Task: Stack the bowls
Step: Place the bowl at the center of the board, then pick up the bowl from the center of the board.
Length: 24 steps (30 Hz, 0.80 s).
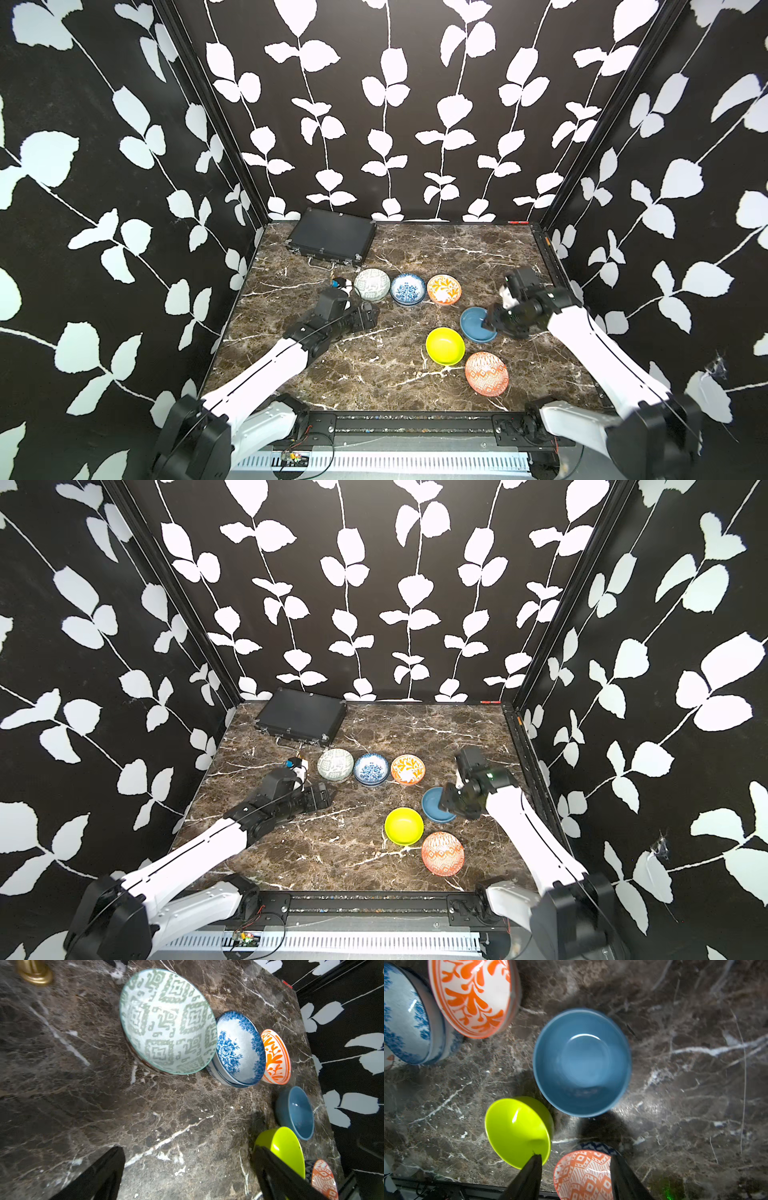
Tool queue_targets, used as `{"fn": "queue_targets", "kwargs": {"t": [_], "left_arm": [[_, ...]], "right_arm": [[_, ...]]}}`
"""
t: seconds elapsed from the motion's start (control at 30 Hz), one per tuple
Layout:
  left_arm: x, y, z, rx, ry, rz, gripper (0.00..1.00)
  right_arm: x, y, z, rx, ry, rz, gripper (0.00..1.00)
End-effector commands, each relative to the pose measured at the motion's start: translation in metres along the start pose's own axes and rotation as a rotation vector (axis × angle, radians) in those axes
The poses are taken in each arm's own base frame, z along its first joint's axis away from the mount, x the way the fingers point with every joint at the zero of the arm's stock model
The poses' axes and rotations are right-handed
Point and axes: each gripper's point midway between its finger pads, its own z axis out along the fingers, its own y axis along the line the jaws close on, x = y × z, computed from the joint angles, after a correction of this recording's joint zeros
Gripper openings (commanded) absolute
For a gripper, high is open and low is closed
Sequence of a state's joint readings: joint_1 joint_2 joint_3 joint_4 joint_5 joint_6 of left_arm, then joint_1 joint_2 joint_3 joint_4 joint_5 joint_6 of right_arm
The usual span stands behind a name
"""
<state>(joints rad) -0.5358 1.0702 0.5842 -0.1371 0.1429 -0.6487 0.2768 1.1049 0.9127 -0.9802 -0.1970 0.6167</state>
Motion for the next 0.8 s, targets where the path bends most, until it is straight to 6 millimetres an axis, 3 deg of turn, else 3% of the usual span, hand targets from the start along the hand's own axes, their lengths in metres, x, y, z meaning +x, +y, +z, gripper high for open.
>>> {"fn": "queue_targets", "kwargs": {"t": [0.0, 0.17, 0.37, 0.77], "left_arm": [[-0.006, -0.020, -0.004, 0.080, 0.015, 0.033, 0.99], [-0.004, -0.020, -0.008, 0.087, 0.015, 0.034, 0.99], [-0.001, -0.021, -0.008, 0.096, 0.028, 0.032, 0.99], [0.000, -0.021, -0.006, 0.093, 0.043, 0.037, 0.99]], "right_arm": [[0.026, -0.018, -0.002, 0.035, 0.017, 0.032, 0.55], [0.050, -0.033, 0.009, 0.031, 0.034, 0.085, 0.55], [0.066, -0.047, 0.020, 0.063, 0.062, 0.099, 0.54], [0.071, -0.055, 0.034, 0.085, 0.078, 0.115, 0.49]]}}
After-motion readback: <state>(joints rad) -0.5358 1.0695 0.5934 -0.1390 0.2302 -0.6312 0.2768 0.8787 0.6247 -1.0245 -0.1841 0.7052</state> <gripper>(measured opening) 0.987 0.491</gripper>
